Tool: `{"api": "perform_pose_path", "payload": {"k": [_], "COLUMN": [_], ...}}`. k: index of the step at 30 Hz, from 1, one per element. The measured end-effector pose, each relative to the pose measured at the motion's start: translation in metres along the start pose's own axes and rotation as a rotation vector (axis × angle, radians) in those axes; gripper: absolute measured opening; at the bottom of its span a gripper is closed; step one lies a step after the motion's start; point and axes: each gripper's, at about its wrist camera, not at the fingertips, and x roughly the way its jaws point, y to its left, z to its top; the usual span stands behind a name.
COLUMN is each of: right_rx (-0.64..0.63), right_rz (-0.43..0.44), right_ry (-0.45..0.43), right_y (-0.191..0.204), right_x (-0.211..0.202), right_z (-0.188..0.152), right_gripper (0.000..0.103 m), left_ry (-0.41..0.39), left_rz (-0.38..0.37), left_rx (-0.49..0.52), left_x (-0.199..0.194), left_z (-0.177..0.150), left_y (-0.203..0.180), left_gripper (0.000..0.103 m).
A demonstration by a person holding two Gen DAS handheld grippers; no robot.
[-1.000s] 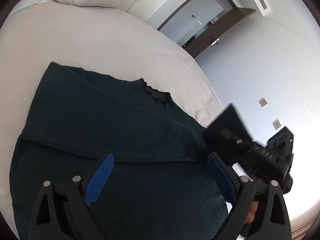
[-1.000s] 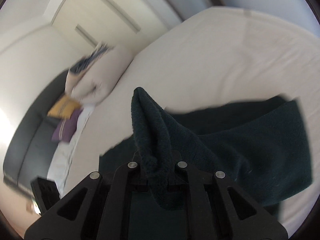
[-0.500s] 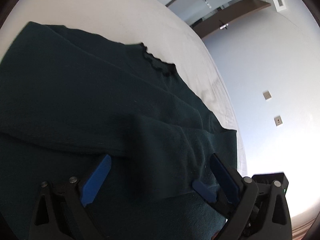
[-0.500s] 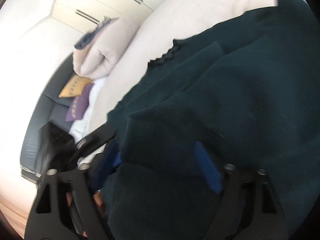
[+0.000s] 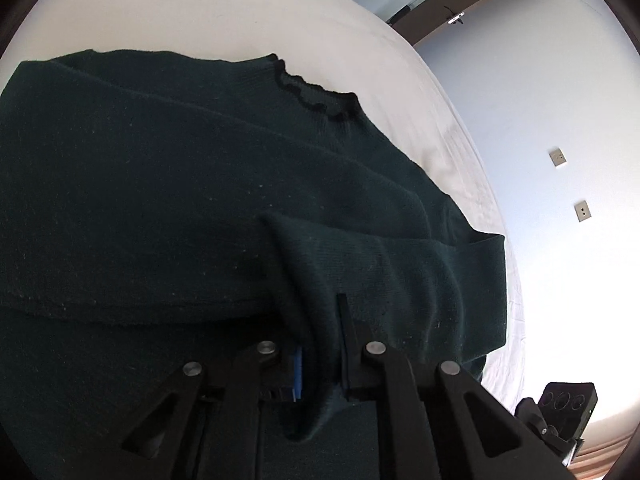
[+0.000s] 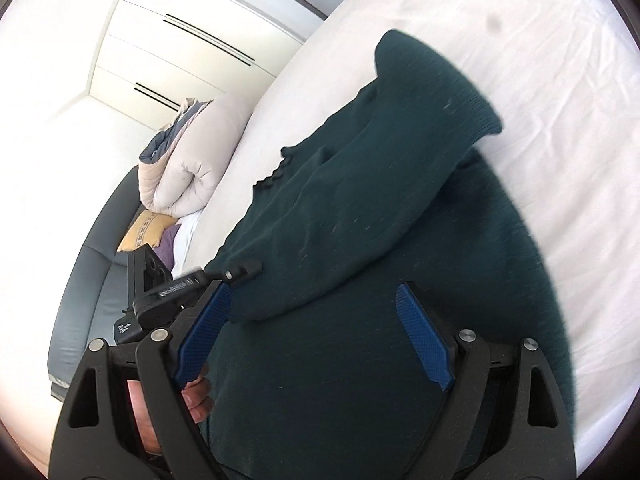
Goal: Fold small clothes
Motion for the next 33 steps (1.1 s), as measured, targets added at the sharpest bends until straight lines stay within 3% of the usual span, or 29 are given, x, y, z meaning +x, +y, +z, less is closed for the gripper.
{"api": "perform_pose_path", "payload": {"k": [7, 10, 14, 20, 24, 28, 31, 33], "right_rx": [0.098, 0.227, 0.388, 0.476, 0.583, 0.595, 0.588, 0.570], "right_rz": [0.102, 0.202, 0.249, 0.307, 0.377, 0.407, 0.420, 0.414], "right_ry": [0.026, 0.055, 0.018, 0.003, -0.038, -0.054, -0.028, -0.018], "right_y": [0.003, -0.008, -0.031, -0.038, -0.055, -0.055, -0.048, -0.045], "right_x": [0.007, 0.022, 0.042, 0.070, 0.073, 0.075, 0.085, 0.092], "right_z": [0.014, 0.022, 0.043, 0.071, 0.073, 0.071, 0.068, 0.067], "right_gripper": [0.085, 0.085, 0.085, 0.085, 0.085, 0.085, 0.085, 0.085], "left_ry": [-0.104, -0.137, -0.171, -0.179, -0.197, -0.226, -0.192, -0.157], "left_rz": [0.015, 0.028, 0.026, -0.037, -0.105, -0.158, -0.213, -0.188], "left_rx": [0.110, 0.139, 0.151, 0.168, 0.202, 0.262, 0.279, 0.325], "left_x": [-0.044, -0.062, -0.080, -0.097, -0.105, -0.124, -0.131, -0.128], "left_z": [0.021, 0.035, 0.047, 0.048, 0.050, 0.058, 0.060, 0.056], "left_y": [-0.020, -0.026, -0.027, -0.038, -0.076, -0.109, -0.126, -0.132], "left_gripper": [0.009, 0.009, 0.009, 0.009, 0.009, 0.009, 0.009, 0.009]}}
